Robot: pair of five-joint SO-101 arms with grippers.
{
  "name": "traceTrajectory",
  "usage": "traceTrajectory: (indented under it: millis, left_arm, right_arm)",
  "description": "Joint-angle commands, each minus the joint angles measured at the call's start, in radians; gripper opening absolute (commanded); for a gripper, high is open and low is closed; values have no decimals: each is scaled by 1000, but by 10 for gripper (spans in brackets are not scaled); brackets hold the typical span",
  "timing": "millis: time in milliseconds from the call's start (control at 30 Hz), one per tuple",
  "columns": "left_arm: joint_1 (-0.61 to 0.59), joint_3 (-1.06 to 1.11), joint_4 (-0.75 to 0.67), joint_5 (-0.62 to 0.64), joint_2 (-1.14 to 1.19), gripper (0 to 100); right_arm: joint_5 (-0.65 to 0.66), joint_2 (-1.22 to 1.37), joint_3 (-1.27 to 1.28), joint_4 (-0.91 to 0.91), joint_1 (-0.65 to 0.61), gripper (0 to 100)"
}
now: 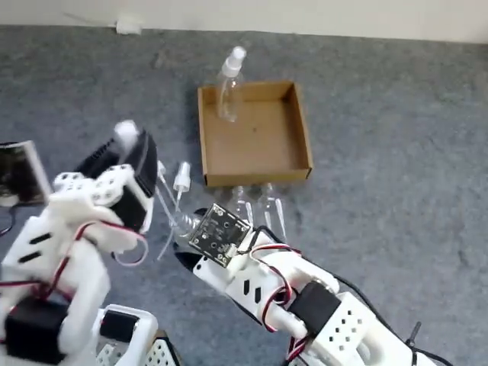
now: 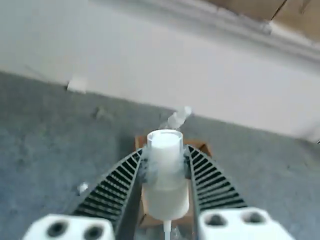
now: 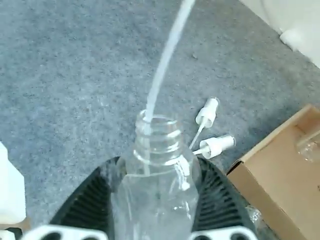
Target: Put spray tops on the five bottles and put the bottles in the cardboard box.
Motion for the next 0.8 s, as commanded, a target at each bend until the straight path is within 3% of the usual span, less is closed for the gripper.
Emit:
traceTrajectory:
  millis: [0,200,333,500,767]
  left_arm:
    - [12,76,-12,-14,1,4]
    - [22,243,-17,-115,1,4]
    - [27,315,-18,-115,-1,4]
    - [94,363,-21,-118,-1,4]
    - [105,366,-80,-118,-30,4]
  right_arm:
    - [-12,-28,-12,-21,-10,4]
    - [-6,-28,-12,67,-10,4]
    - [-17,-24,-10,-44,-8,4]
    - [-184,-22,-10,-174,87,4]
    - [-196,-21,56,-185,117,4]
